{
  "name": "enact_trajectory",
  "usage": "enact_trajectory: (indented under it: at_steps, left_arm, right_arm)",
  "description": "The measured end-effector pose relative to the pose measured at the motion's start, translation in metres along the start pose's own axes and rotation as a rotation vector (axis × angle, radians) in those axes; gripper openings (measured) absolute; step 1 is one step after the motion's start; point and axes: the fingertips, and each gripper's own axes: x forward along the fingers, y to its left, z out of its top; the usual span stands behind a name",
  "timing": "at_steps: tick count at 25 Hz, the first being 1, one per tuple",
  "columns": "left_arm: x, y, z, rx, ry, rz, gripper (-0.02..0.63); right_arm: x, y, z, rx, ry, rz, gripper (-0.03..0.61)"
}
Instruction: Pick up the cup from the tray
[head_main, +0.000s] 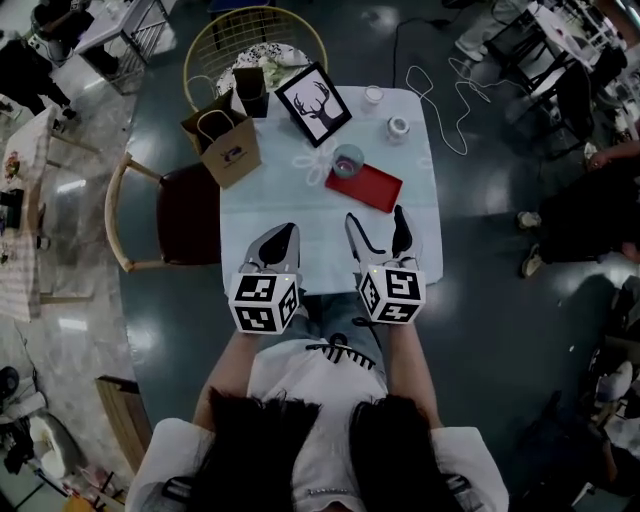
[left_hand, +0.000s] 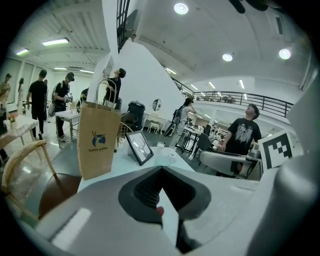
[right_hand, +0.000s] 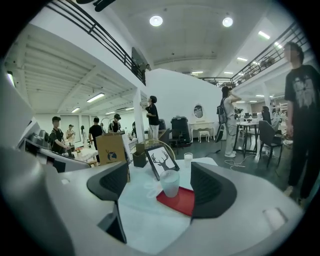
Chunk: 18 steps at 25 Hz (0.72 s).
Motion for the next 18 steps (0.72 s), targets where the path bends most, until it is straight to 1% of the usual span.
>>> enact_trajectory:
  at_steps: [5, 7, 10, 14, 18]
  left_arm:
    - [0.028, 0.004, 0.006, -0.043, 0.022, -0.030, 0.000]
    - [0.037, 0.008, 0.006, -0.039, 0.032, 0.001, 0.000]
    - [0.046, 0.016, 0.006, -0.039, 0.054, 0.044, 0.000]
    - [0.060, 0.020, 0.001, -0.080, 0.099, 0.038, 0.000]
    - [0.073, 0.025, -0.001, -0.084, 0.123, 0.059, 0.000]
  right_arm:
    - [0.039, -0.013, -0.002, -0.003, 0.036, 0.029, 0.418]
    - [0.054, -0.019, -0.007, -0.026, 0.066, 0.031, 0.436]
    - [0.075, -0.025, -0.014, -0.086, 0.108, 0.030, 0.486]
    - [0.102, -0.029, -0.026, -0.083, 0.139, 0.065, 0.503]
    - [0.130, -0.033, -0.038, -0.082, 0.160, 0.075, 0.512]
